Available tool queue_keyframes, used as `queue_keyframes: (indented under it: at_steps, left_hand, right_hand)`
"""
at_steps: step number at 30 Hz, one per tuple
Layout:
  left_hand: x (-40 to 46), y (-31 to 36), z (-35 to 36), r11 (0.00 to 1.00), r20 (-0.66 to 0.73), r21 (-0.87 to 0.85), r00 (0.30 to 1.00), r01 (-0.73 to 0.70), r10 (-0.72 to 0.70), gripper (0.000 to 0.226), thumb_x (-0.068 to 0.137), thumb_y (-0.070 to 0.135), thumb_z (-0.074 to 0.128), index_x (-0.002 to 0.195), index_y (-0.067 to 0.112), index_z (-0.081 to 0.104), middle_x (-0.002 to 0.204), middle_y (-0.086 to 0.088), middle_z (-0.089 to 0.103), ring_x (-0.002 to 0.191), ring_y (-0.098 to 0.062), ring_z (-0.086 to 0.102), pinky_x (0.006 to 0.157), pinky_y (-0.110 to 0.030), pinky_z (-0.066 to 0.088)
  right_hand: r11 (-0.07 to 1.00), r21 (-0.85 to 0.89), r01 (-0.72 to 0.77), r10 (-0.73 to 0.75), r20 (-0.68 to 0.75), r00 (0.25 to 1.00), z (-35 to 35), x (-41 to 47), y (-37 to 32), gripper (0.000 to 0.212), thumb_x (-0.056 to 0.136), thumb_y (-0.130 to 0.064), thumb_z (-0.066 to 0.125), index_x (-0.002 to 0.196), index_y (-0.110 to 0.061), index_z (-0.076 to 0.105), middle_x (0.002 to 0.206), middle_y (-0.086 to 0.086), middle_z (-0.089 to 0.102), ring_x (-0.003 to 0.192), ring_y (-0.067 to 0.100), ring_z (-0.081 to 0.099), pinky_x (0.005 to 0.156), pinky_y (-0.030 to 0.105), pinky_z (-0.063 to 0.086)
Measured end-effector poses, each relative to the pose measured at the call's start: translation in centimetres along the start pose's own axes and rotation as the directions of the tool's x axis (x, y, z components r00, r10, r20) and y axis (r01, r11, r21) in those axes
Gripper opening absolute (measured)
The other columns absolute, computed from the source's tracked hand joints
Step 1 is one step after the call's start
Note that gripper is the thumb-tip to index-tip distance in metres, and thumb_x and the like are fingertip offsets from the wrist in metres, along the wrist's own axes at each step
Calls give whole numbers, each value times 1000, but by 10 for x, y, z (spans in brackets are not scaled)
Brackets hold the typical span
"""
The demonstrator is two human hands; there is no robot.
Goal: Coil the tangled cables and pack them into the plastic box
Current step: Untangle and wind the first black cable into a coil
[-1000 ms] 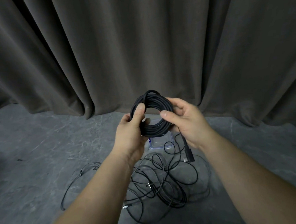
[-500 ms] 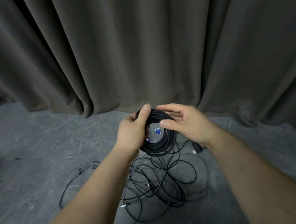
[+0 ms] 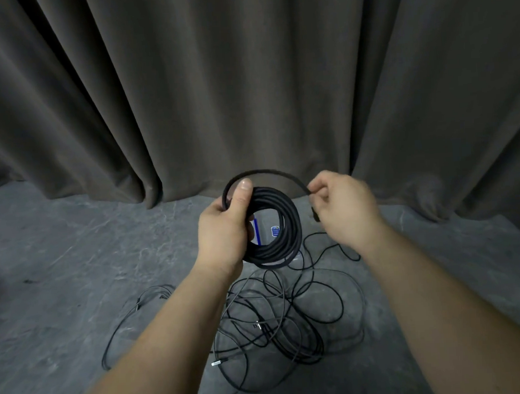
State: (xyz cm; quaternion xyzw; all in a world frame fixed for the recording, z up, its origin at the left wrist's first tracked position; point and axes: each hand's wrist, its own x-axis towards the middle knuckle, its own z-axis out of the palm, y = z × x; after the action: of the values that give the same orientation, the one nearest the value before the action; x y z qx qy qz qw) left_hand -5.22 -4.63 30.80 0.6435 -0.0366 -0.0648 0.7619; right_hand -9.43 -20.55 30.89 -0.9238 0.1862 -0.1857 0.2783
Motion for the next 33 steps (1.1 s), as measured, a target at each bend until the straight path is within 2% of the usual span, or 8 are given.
queue_keyframes:
  at_steps: [3, 7, 14, 18, 22, 26, 30, 33]
  left_hand:
    - [-4, -4, 5, 999, 60, 39, 998, -22, 19, 36, 91, 31, 62, 59, 16, 52, 47, 7, 56, 42, -5, 49, 46, -18, 41]
    - [-5, -6, 5, 998, 61, 59, 998, -24, 21, 43, 91, 31, 63, 51, 21, 51, 47, 6, 55, 42, -6, 48, 46, -19, 40]
    - [-7, -7, 5, 998, 87, 66, 996, -20, 14, 32, 92, 32, 60, 68, 10, 57, 50, 6, 56, 44, -7, 50, 48, -19, 41]
    - [-4, -11, 2, 992, 57, 119, 998, -37, 31, 33, 91, 36, 61, 67, 14, 59, 53, 2, 54, 47, -11, 47, 48, -22, 40]
    - [-2, -14, -2, 990, 33, 130, 998, -51, 47, 31, 92, 35, 61, 70, 14, 61, 53, 6, 56, 48, -8, 49, 51, -20, 41]
    - [-2, -18, -2, 987, 29, 149, 998, -58, 54, 30, 91, 35, 62, 73, 12, 60, 58, -1, 53, 50, -11, 47, 50, -23, 39]
    - [-1, -18, -2, 978, 50, 174, 993, -114, 107, 22, 89, 32, 65, 75, 15, 61, 54, 7, 56, 51, -6, 50, 53, -16, 40]
    - [1, -17, -4, 962, 113, 202, 981, -181, 160, 12, 87, 28, 68, 94, 19, 63, 61, 11, 60, 59, 0, 56, 64, -15, 43]
  right_hand:
    - [950, 298, -98, 98, 13, 995, 11, 3, -1, 12, 89, -14, 62, 83, -23, 57, 75, -2, 69, 75, 20, 67, 77, 39, 56]
    - [700, 661, -270, 149, 235, 961, 15, 3, -4, 18, 88, -4, 64, 80, -19, 58, 69, 0, 68, 66, 16, 61, 69, 35, 51]
    - [477, 771, -421, 130, 412, 902, 11, -5, -8, 13, 94, -7, 56, 84, -14, 60, 67, -1, 66, 55, 8, 59, 56, 24, 44]
    - [322, 817, -479, -7, 508, 861, 4, -11, -14, 15, 95, -22, 53, 103, -14, 63, 80, 6, 69, 71, 16, 63, 65, 26, 50]
    - [453, 774, -443, -115, 543, 832, 5, -12, -5, 65, 75, -18, 73, 135, -19, 47, 102, 1, 71, 98, 14, 66, 95, 29, 46]
    - [687, 648, -328, -111, 540, 834, 11, -14, -4, 74, 76, -1, 72, 141, -18, 41, 122, 0, 63, 104, 7, 66, 94, 24, 47]
    - [615, 730, -300, -114, 458, 881, 15, -13, -6, 51, 79, 18, 59, 117, -17, 57, 94, -8, 72, 86, 1, 67, 81, 18, 51]
    - [545, 791, -277, -147, 415, 898, 14, -13, -7, 54, 78, 26, 52, 98, -23, 63, 82, -7, 73, 81, 3, 67, 79, 17, 54]
